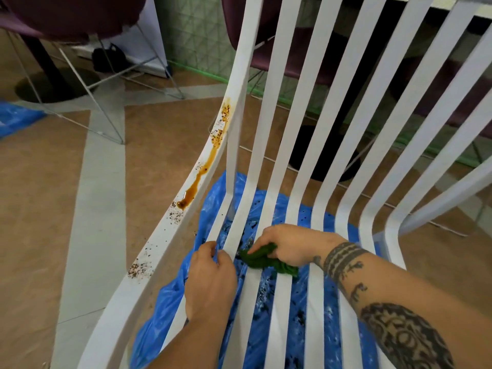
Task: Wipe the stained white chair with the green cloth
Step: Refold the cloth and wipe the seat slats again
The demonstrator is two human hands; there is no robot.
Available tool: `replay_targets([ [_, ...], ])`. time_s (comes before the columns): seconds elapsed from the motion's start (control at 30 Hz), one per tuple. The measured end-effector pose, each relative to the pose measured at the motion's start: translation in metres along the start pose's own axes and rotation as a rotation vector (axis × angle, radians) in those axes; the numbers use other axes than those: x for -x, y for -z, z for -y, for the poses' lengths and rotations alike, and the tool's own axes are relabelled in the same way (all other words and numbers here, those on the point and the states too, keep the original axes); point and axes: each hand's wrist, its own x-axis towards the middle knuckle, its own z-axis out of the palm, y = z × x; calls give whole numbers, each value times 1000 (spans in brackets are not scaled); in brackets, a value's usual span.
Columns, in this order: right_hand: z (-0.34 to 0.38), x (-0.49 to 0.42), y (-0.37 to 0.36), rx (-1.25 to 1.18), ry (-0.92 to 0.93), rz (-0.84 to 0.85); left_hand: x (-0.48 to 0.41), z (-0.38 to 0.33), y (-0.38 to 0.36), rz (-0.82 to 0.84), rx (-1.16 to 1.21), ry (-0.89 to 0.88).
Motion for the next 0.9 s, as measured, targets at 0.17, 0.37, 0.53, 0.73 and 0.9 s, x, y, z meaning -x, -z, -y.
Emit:
replay_targets([
  [0.17,-6,-21,-6,-45,-87,-396,-4,-4,2,64,-8,17],
  [0.37,-3,-33,9,-407,-65,-523,-10,0,-1,119,-60,60],
  [0.53,14,-61,76,18,85,-1151,-14,-2,-4,106,-73,58],
  [0.73,18,-83,100,374,33,-1110,-23,4,-8,82,-111,33],
  [0.9,11,-85,56,467,-88,-836,-25,4,-9,75,-131,22],
])
